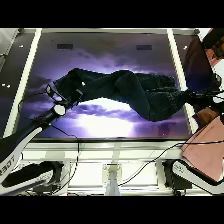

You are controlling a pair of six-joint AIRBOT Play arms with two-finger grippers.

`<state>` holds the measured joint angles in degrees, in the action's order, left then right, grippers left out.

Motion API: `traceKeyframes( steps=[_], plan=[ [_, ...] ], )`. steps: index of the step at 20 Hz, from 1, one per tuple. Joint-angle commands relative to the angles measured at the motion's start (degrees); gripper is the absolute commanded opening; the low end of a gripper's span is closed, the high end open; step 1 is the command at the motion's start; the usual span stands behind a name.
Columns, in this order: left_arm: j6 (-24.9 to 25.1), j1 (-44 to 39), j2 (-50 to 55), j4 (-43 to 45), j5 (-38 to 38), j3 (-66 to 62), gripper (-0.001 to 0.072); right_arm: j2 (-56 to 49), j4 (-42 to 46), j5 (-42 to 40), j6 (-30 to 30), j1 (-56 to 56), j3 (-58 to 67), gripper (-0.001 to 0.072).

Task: Fold the clothes and pants, and hang the long-sleeved shirts on hangers.

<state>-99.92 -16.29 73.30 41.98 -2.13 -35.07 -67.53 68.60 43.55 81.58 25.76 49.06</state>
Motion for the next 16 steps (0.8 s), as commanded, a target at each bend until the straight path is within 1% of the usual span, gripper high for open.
traceKeyframes(
  steps=[1,2,3,4,5,7,12,14,16],
  plan=[
    [0.1,0.9,-2.5,1.5,3.1,-0.1,0.0035,0.0,0.0,1.0,0.0,0.0,0.7,0.0056],
    [0.2,0.9,-2.5,1.5,4.2,-0.1,0.0074,0.0,0.0,1.3,0.0,0.0,0.7,0.0056],
    [0.3,0.6,-2.5,1.5,6.0,-0.1,0.0428,0.0,0.0,1.5,0.0,0.0,0.7,0.0056],
    [0.1,0.6,-2.5,1.3,7.6,0.0,0.0695,0.0,0.0,1.6,0.0,0.0,0.7,0.0056],
    [0.0,0.6,-2.5,1.3,9.4,0.0,0.0712,0.0,0.0,1.7,0.0,0.0,0.7,0.0056],
    [0.1,0.6,-2.4,1.3,11.8,0.0,0.0711,0.0,0.0,1.7,0.0,0.0,0.7,0.0056],
    [0.0,0.2,-0.8,1.2,11.9,0.0,0.0704,0.0,0.0,1.0,0.0,0.0,0.6,0.0056],
    [-0.2,-0.7,1.3,0.2,11.8,-0.1,0.0703,0.0,0.0,0.8,0.0,0.0,0.6,0.0056],
    [-0.2,-1.4,3.5,-3.0,11.6,-0.1,0.0703,0.0,0.0,0.8,0.0,0.0,0.6,0.0056]
  ],
)
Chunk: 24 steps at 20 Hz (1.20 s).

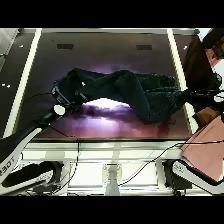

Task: Fold the clothes and pants, and hang the long-sleeved shirts on hangers.

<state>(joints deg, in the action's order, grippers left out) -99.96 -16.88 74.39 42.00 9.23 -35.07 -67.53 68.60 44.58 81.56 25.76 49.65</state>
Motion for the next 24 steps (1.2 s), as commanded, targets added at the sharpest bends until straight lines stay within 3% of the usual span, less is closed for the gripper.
traceKeyframes(
  steps=[1,2,3,5,7,10,12,19,22,24],
  plan=[
    [-0.2,-0.9,3.2,-3.6,-0.7,-0.1,0.0703,0.0,0.0,-0.3,0.0,0.0,0.0,0.0056],
    [-0.2,-1.0,3.8,-3.8,-2.1,-0.1,0.0697,0.0,0.0,-0.4,0.0,0.0,0.0,0.0056],
    [-0.2,-1.0,4.2,-3.8,-4.2,-0.1,0.0645,0.0,0.0,-0.7,0.0,0.0,0.0,0.0056],
    [-0.2,-1.0,4.9,-3.7,-6.6,-0.4,0.0434,0.0,0.0,-1.0,0.0,0.0,0.1,0.0056],
    [-0.2,-1.0,6.0,-3.7,-7.3,-1.5,0.0057,0.0,0.0,-1.1,0.0,0.0,0.0,0.0056],
    [-0.1,-0.5,6.3,-2.9,-10.6,-3.5,0.0033,0.0,-0.1,-1.0,0.0,0.0,0.1,0.0056],
    [0.3,1.6,5.6,4.2,-9.4,-5.9,0.0031,0.0,-1.6,-1.2,0.0,0.0,1.2,0.0056],
    [0.3,18.6,-6.6,21.6,7.8,-11.0,0.0029,0.0,-0.5,-1.1,0.0,0.0,8.1,0.0056],
    [0.3,24.4,-14.3,24.4,12.1,-11.0,0.0030,0.0,-0.4,-1.0,0.0,0.0,8.7,0.0056],
    [0.3,25.2,-17.0,24.4,20.1,-10.9,0.0036,0.0,-0.5,-0.3,0.0,0.0,8.7,0.0056]
  ],
)
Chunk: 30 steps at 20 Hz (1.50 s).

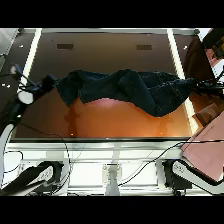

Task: Fold the clothes and pants, and hang the long-sleeved shirts on hangers.

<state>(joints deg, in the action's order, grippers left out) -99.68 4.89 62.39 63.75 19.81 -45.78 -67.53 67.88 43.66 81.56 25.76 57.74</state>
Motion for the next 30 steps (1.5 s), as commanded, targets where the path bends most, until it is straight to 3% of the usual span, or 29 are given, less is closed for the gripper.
traceKeyframes(
  steps=[1,2,3,8,11,14,18,23,24,25,26,28,30],
  plan=[
    [0.0,2.5,-5.1,2.4,14.7,-0.1,0.0224,0.0,0.2,0.8,0.0,0.0,0.6,0.0055],
    [0.0,1.0,-4.5,2.4,18.1,0.1,0.0564,0.0,0.2,0.7,0.0,0.0,0.6,0.0055],
    [0.0,-1.3,-3.8,2.1,20.0,0.6,0.0703,0.0,0.2,0.7,0.0,0.0,0.6,0.0056],
    [-0.7,-18.0,3.5,-2.9,15.9,1.8,0.0695,0.0,-0.1,0.9,0.0,0.0,0.6,0.0056],
    [-6.8,-24.1,10.5,-2.9,8.1,1.8,0.0695,0.0,-0.1,1.4,0.0,0.0,0.6,0.0056],
    [-10.3,-25.6,16.5,-6.6,2.8,1.5,0.0695,0.0,-0.1,1.4,0.0,0.0,0.6,0.0056],
    [-10.4,-25.6,19.8,-7.9,-0.3,1.5,0.0695,0.0,-0.1,1.3,0.0,0.0,0.6,0.0056],
    [-10.8,-25.6,22.7,-9.0,-11.1,1.5,0.0694,0.0,-0.1,1.3,0.0,0.0,0.6,0.0056],
    [-11.5,-25.6,23.2,-9.0,-12.1,1.5,0.0691,0.0,-0.1,1.2,0.0,0.0,0.6,0.0056],
    [-12.4,-25.6,23.5,-9.0,-12.6,1.5,0.0643,0.0,-0.1,1.2,0.0,0.0,0.6,0.0056],
    [-12.7,-25.6,23.6,-9.0,-13.1,1.5,0.0532,0.0,-0.1,1.3,0.0,0.0,0.6,0.0056],
    [-12.7,-25.6,23.6,-9.0,-15.2,1.5,0.0388,0.0,-0.1,1.3,0.0,0.0,0.6,0.0056],
    [-13.6,-25.6,23.6,-9.0,-17.0,1.5,0.0149,0.0,-0.1,1.4,0.0,0.0,0.6,0.0056]
  ],
)
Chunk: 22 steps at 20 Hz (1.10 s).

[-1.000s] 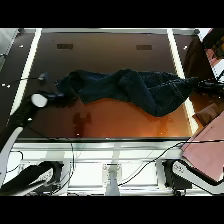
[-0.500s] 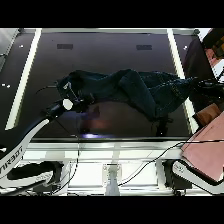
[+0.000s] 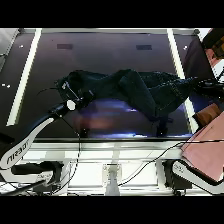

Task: Fold the clothes and pants, and hang the long-sleeved shirts on hangers.

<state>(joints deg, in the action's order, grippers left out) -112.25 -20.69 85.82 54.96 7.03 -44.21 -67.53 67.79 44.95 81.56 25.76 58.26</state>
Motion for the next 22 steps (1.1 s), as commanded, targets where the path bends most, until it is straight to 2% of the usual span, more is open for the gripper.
traceKeyframes(
  steps=[1,5,7,10,14,16,18,22],
  plan=[
    [-0.9,0.1,0.2,-0.1,-5.2,-0.1,0.0033,0.0,0.0,0.2,0.0,0.0,0.1,0.0056],
    [-0.9,0.9,-1.2,0.8,-7.6,-0.7,0.0030,0.0,0.0,0.9,0.0,0.0,0.1,0.0056],
    [-0.9,2.4,-3.8,4.3,-7.6,-1.4,0.0029,0.0,0.0,1.6,0.0,0.0,0.1,0.0056],
    [-0.9,7.8,-10.9,9.4,-4.2,-2.1,0.0028,0.1,0.6,3.7,0.0,0.0,0.1,0.0055],
    [-0.9,18.4,-24.0,21.0,9.0,-2.2,0.0028,3.4,1.3,1.9,-0.2,0.0,0.1,0.0055],
    [-0.8,24.5,-30.4,23.7,15.6,-2.2,0.0028,5.3,1.7,2.8,-0.2,0.1,0.5,0.0054],
    [2.6,29.7,-35.9,23.7,22.9,-2.2,0.0028,6.3,1.7,7.8,-0.2,0.1,0.5,0.0054],
    [13.9,37.4,-43.6,23.7,39.8,-2.2,0.0028,6.4,3.6,19.8,-1.8,0.1,0.5,0.0055]
  ],
)
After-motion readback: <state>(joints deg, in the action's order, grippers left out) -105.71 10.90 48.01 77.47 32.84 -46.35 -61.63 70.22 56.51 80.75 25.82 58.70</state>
